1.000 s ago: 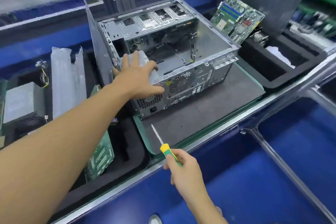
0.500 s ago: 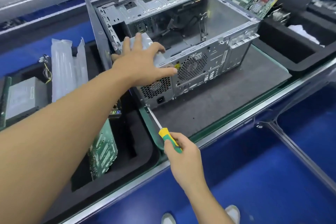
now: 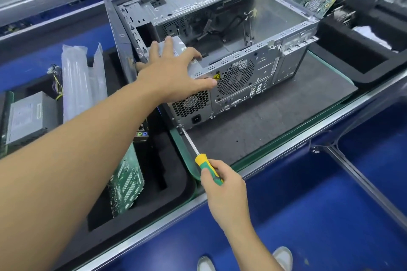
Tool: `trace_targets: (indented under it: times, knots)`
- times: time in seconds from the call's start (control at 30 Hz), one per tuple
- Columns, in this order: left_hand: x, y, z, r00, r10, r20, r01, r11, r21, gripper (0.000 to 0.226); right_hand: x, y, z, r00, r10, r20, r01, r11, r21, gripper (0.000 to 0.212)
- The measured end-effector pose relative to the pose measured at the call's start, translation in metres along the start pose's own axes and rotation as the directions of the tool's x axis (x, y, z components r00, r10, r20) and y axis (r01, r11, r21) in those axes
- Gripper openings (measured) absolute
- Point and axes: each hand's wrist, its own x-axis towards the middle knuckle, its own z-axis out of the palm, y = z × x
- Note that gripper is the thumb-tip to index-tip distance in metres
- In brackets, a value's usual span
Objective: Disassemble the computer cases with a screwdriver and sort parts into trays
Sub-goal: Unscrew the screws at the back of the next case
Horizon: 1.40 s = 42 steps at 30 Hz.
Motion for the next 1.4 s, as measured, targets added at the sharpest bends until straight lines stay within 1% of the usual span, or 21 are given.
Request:
trace_targets:
  times: [0.2,0.43,0.53,0.57,0.6,0.67,0.7,0.87,0.93,1.0,1.03,1.07,1.1,1.13,1.17,1.2,1.23,1.27,1.3,1.33,1.4]
  knots:
    - [0.000,0.000,-0.001,1.000,-0.001,-0.004,0.001,1.000,0.017,0.079,0.003,-0.004,-0.005,0.998,0.060,0.028,-0.061,0.998,0.024,0.016]
    - [0.000,0.000,0.001,1.000,0.001,-0.009,-0.001,1.000,0.031,0.079,0.011,-0.019,-0.018,0.969,0.189,0.156,-0.223,0.945,0.240,0.020]
    - [0.000,0.000,0.001,1.000,0.000,-0.015,0.001,1.000,0.026,0.079,0.005,-0.016,-0.010,0.990,0.108,0.088,-0.112,0.993,0.043,0.024]
    - [0.000,0.000,0.001,1.000,-0.001,-0.014,0.002,1.000,0.018,0.078,0.002,-0.015,-0.006,0.990,0.113,0.090,-0.117,0.992,0.039,0.024]
    - [0.000,0.000,0.002,1.000,-0.003,-0.015,0.003,1.000,0.011,0.078,0.000,-0.016,-0.003,0.976,0.182,0.118,-0.198,0.969,0.148,0.024]
    - [-0.001,0.000,0.002,1.000,-0.002,-0.022,0.002,1.000,0.005,0.077,0.003,-0.019,-0.001,0.903,0.339,0.262,-0.426,0.785,0.451,0.020]
    - [-0.002,0.000,0.003,1.000,-0.002,-0.024,0.002,1.000,0.002,0.076,0.005,-0.019,-0.003,0.873,0.375,0.312,-0.486,0.722,0.493,0.020]
    - [0.000,0.000,0.004,1.000,0.004,-0.031,-0.004,1.000,0.005,0.075,0.015,-0.026,-0.012,0.826,0.416,0.381,-0.508,0.841,0.184,0.034]
    - [0.000,0.000,0.004,0.999,0.003,-0.036,-0.003,1.000,0.003,0.075,0.013,-0.029,-0.013,0.881,0.360,0.308,-0.413,0.902,0.127,0.032]
    - [0.000,0.000,0.005,0.999,-0.001,-0.037,0.001,1.000,0.006,0.075,0.006,-0.031,-0.007,0.966,0.211,0.147,-0.194,0.974,-0.121,0.036]
    - [0.000,0.000,0.005,0.999,0.000,-0.036,0.000,1.000,0.008,0.075,0.003,-0.029,-0.002,0.993,0.095,0.073,-0.063,0.929,-0.364,0.036]
    - [0.000,0.001,0.006,0.999,0.002,-0.034,-0.002,1.000,0.009,0.074,0.000,-0.028,0.003,0.999,-0.024,0.022,0.032,0.790,-0.612,0.033]
    - [0.000,0.001,0.006,0.999,0.004,-0.038,-0.004,1.000,0.010,0.074,-0.004,-0.028,0.006,0.993,-0.114,0.006,0.078,0.638,-0.766,0.028]
    - [0.001,0.001,0.007,0.999,0.005,-0.043,-0.004,1.000,0.012,0.074,-0.006,-0.029,0.006,0.987,-0.161,0.003,0.093,0.557,-0.826,0.026]
    - [0.001,0.000,0.007,0.999,0.004,-0.047,-0.004,1.000,0.014,0.074,-0.005,-0.030,0.005,0.989,-0.150,0.016,0.097,0.548,-0.831,0.026]
    - [0.001,0.000,0.007,0.999,0.005,-0.048,-0.004,1.000,0.014,0.075,-0.002,-0.031,0.003,0.994,-0.104,0.030,0.090,0.635,-0.767,0.027]
    - [0.001,-0.001,0.007,0.999,0.006,-0.048,-0.006,1.000,0.010,0.075,0.002,-0.032,0.000,0.999,-0.023,0.046,0.047,0.781,-0.623,0.029]
    - [0.001,-0.001,0.007,0.999,0.007,-0.049,-0.006,1.000,0.005,0.076,0.006,-0.035,-0.004,0.992,0.102,0.072,-0.064,0.909,-0.411,0.031]
    - [0.001,-0.001,0.007,0.999,0.007,-0.050,-0.006,1.000,0.002,0.076,0.010,-0.039,-0.008,0.958,0.262,0.120,-0.239,0.955,-0.177,0.032]
    - [0.001,-0.001,0.006,0.999,0.006,-0.049,-0.006,1.000,0.001,0.076,0.014,-0.043,-0.013,0.894,0.404,0.194,-0.408,0.913,-0.020,0.032]
    - [0.000,-0.001,0.006,0.999,0.009,-0.047,-0.008,1.000,0.009,0.077,0.021,-0.044,-0.024,0.802,0.493,0.338,-0.530,0.847,0.023,0.031]
